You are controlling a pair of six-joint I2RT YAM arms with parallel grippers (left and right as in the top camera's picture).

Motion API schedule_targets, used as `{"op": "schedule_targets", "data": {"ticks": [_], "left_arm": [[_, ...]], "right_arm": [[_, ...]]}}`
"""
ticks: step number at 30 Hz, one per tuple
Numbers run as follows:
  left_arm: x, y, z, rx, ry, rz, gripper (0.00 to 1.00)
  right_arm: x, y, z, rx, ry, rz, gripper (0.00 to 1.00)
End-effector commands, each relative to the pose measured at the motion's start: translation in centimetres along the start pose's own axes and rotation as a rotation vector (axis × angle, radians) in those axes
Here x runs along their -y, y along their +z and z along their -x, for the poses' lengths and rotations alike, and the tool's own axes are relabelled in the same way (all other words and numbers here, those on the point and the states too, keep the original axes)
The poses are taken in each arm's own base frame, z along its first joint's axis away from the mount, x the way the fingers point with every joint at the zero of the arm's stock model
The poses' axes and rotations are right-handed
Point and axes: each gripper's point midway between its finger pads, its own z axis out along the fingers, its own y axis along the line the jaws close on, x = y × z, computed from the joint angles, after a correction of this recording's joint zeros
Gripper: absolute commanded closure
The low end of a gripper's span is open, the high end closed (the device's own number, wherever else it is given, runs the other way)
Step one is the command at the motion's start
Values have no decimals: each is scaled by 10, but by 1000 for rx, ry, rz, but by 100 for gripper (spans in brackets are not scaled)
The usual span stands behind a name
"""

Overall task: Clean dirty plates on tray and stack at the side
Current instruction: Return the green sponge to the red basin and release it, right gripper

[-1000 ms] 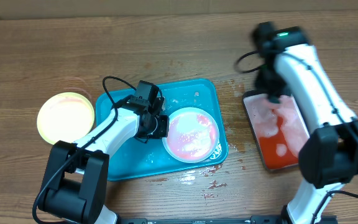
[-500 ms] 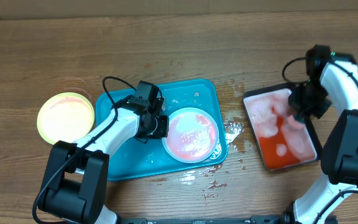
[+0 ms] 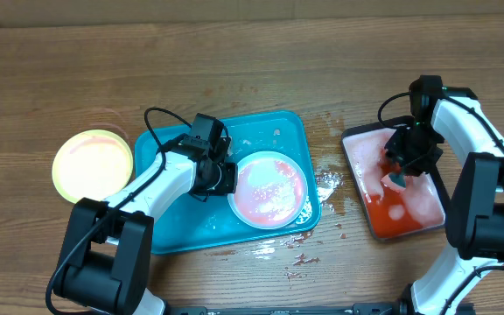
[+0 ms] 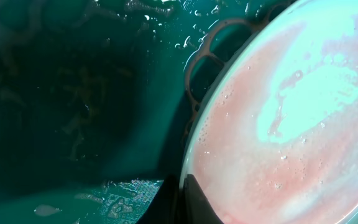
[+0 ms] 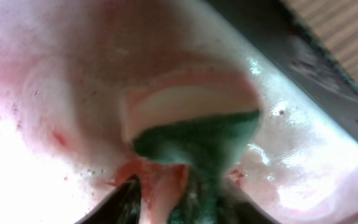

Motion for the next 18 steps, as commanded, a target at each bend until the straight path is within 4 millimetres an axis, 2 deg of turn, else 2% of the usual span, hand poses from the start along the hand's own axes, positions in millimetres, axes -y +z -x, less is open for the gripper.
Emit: {"op": "schedule_targets", "data": {"ticks": [1,4,7,10,12,18], "left_arm": [[-11,3,-3,-12,-18,45,96],[-11,3,-4,-14,-19,45,96],[-13,3,-5,-17,-15,55,96],[-18,2,-3,-6,-29,84,96],[-20,2,-1,1,-38,98,95],[-22,0,5,31,-52,117,95]], "right_arm": [[-2,-4,0,7,4,19,44],[-2,-4,1,8,5,19,21],[-1,-5,1,9,4,16,10],[-2,-8,2,13,5,18,9],[-3,-11,4,19,5,23,4],[-7,-25,10,33,5,32,4]]}}
